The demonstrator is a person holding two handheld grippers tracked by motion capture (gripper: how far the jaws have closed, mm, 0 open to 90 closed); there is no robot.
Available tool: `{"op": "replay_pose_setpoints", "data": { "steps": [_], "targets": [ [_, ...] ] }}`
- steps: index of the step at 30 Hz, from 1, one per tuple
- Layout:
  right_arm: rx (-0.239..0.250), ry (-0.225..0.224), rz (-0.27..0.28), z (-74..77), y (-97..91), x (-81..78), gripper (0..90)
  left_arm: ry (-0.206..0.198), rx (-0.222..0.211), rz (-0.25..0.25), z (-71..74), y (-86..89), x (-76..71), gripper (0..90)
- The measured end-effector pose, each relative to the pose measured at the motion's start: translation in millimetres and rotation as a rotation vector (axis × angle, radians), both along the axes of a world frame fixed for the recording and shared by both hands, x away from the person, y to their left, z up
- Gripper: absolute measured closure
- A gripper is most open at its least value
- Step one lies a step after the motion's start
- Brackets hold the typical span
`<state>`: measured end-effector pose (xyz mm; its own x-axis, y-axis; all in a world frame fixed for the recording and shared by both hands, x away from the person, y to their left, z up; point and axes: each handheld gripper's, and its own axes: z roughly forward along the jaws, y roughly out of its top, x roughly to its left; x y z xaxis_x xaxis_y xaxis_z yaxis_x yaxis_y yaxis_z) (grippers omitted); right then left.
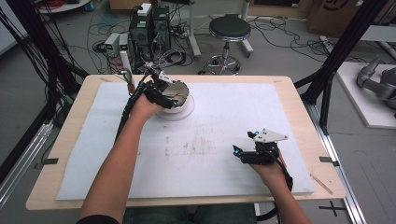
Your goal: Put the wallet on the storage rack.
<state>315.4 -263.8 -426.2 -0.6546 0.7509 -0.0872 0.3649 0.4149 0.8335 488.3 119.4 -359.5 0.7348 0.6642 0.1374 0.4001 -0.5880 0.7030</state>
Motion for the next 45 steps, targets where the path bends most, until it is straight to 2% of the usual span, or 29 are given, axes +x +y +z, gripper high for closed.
{"op": "replay_pose_setpoints", "data": {
  "steps": [8, 16, 21, 24, 30, 38, 45],
  "targets": [
    [0.004, 0.0, -0.004, 0.4, 0.8, -0.5, 20.2, -0.008, -0.1, 0.001, 6.0, 11.3, -11.5, 19.1],
    [0.005, -0.001, -0.008, 0.5, 1.0, 0.4, 20.2, -0.041, -0.147, -0.011, 13.7, 22.7, -27.5, 19.1],
    [0.008, -0.008, -0.007, 0.9, 0.8, 0.2, 20.2, -0.064, -0.176, -0.016, 18.2, 33.1, -43.6, 19.1],
    [0.007, -0.006, -0.003, 0.8, 1.2, 0.2, 20.2, -0.091, -0.191, -0.014, 20.0, 39.3, -56.6, 19.1],
    [0.005, -0.01, -0.008, 1.0, 0.6, 0.6, 20.2, -0.113, -0.219, -0.033, 22.1, 50.7, -78.5, 19.1],
    [0.005, -0.009, -0.007, 1.0, 1.0, 1.9, 20.2, -0.112, -0.272, -0.039, 13.0, 66.7, -102.7, 18.6],
    [0.009, -0.018, -0.013, 2.0, -1.8, 3.3, 20.2, -0.102, -0.323, -0.025, -9.3, 79.8, -126.3, 18.3]
  ]
}}
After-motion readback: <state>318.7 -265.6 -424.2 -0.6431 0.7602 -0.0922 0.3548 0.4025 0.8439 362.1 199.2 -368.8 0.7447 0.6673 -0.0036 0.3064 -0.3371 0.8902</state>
